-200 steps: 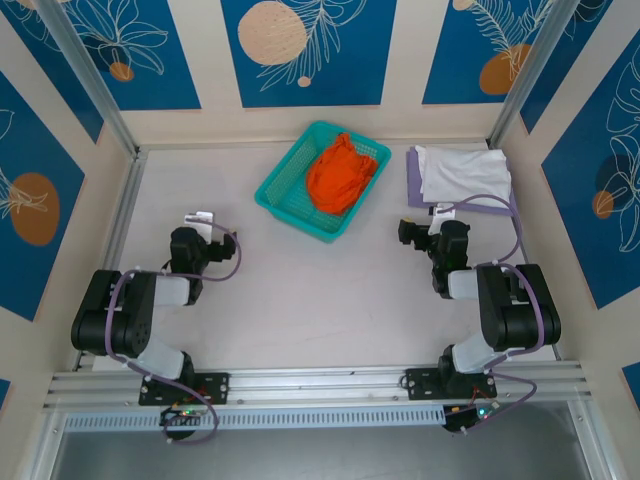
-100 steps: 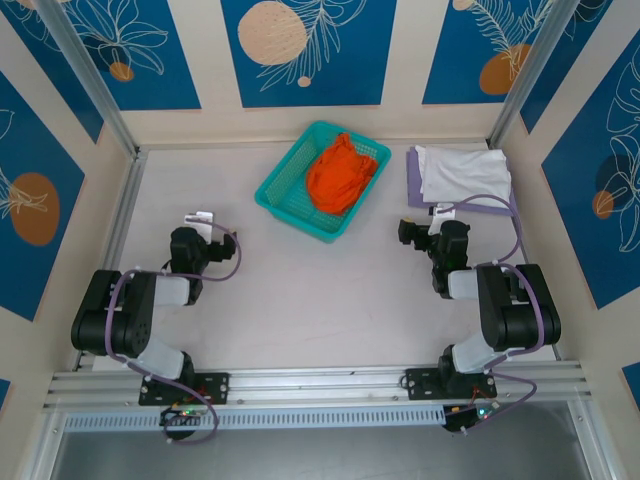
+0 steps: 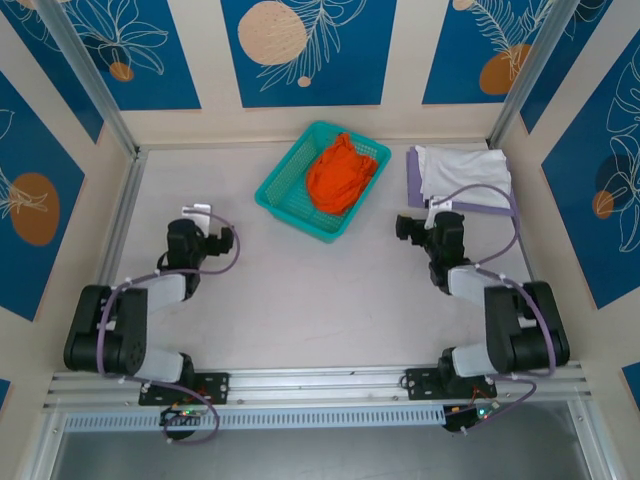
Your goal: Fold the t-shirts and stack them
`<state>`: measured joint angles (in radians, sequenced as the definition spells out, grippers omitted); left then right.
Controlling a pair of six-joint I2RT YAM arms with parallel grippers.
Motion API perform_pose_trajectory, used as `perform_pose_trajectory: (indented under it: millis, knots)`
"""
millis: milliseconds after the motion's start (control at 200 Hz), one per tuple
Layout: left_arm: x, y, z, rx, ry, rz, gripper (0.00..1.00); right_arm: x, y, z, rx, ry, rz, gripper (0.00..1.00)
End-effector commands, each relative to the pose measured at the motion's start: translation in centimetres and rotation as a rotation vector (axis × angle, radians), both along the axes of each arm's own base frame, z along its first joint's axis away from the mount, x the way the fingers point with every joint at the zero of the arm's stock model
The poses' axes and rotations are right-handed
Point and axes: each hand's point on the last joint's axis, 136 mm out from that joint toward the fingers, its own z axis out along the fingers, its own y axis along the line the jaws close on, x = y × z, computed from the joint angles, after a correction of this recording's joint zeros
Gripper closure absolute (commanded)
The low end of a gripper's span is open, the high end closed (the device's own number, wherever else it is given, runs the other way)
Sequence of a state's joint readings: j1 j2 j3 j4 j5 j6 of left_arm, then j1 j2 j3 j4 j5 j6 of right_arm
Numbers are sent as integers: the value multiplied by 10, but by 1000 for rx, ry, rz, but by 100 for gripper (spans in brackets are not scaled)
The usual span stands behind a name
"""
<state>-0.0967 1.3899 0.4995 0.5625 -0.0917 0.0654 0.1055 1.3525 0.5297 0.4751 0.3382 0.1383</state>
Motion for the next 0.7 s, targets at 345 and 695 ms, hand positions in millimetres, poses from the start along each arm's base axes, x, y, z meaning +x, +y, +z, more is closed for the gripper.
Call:
perform_pose_trajectory:
  millis: [345,695]
  knots:
    - [50,-2,135,-495,41,245,0,-88,5,108,453,-15,-91,1]
    - [84,-123,118,-557,251,-36,0,-125,70,48,521,496,-41,4]
